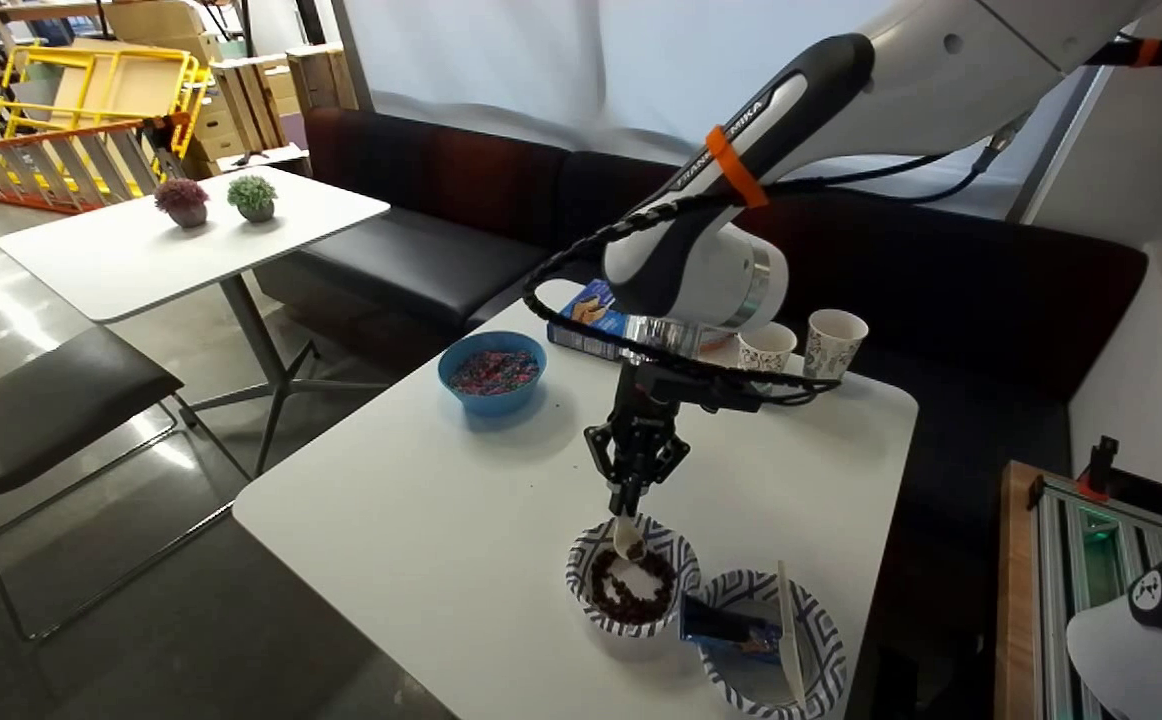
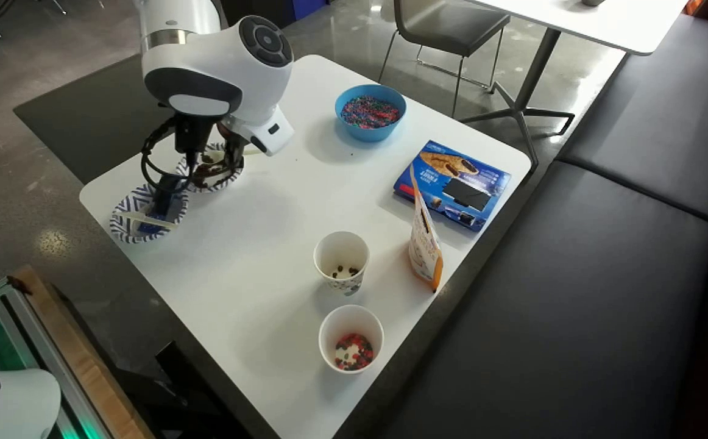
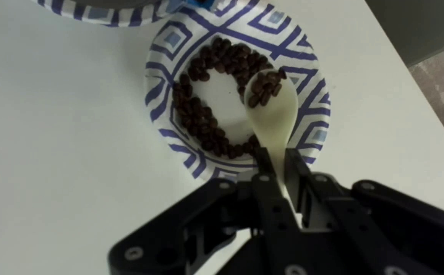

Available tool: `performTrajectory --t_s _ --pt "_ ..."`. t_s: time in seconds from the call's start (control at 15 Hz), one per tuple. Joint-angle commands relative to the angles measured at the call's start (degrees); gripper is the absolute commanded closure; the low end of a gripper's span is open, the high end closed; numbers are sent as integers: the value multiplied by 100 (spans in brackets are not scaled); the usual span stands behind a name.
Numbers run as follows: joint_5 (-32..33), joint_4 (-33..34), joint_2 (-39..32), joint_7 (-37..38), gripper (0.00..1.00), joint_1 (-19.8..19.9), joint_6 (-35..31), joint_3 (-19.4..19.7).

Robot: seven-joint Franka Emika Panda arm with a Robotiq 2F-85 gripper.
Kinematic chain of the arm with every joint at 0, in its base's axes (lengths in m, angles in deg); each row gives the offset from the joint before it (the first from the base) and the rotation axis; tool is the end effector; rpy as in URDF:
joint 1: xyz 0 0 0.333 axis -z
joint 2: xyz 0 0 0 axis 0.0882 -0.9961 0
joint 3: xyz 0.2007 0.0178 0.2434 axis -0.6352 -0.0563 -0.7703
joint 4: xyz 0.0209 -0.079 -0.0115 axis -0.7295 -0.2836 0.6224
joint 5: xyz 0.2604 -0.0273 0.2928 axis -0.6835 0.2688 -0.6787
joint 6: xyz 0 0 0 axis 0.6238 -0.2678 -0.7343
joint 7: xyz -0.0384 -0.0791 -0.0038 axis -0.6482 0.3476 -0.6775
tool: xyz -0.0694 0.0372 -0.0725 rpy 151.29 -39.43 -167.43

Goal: Pick up the spoon, scoop some objects from the bowl and put them in the cup on the right

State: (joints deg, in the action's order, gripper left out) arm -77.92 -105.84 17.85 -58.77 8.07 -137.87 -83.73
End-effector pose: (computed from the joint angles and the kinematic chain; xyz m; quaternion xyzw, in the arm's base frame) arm 0.5329 0.0453 0.1966 -0.9091 0.3001 0.1365 0.2546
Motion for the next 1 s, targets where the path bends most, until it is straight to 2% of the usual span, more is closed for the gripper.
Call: performTrajectory --t_s 0.0,0.33,0.67,0.73,0.8,0.93 --pt "-287 -490 456 183 96 22 292 217" --pt "-484 -1221 1056 375 96 32 381 544" --pt "-366 -1999 1788 512 96 -34 95 766" --pt "-418 -2130 1912 445 96 -74 -175 755" --pt "-361 -1682 1454 367 86 -2 179 774" --pt "-363 -1900 1689 364 86 -13 5 772"
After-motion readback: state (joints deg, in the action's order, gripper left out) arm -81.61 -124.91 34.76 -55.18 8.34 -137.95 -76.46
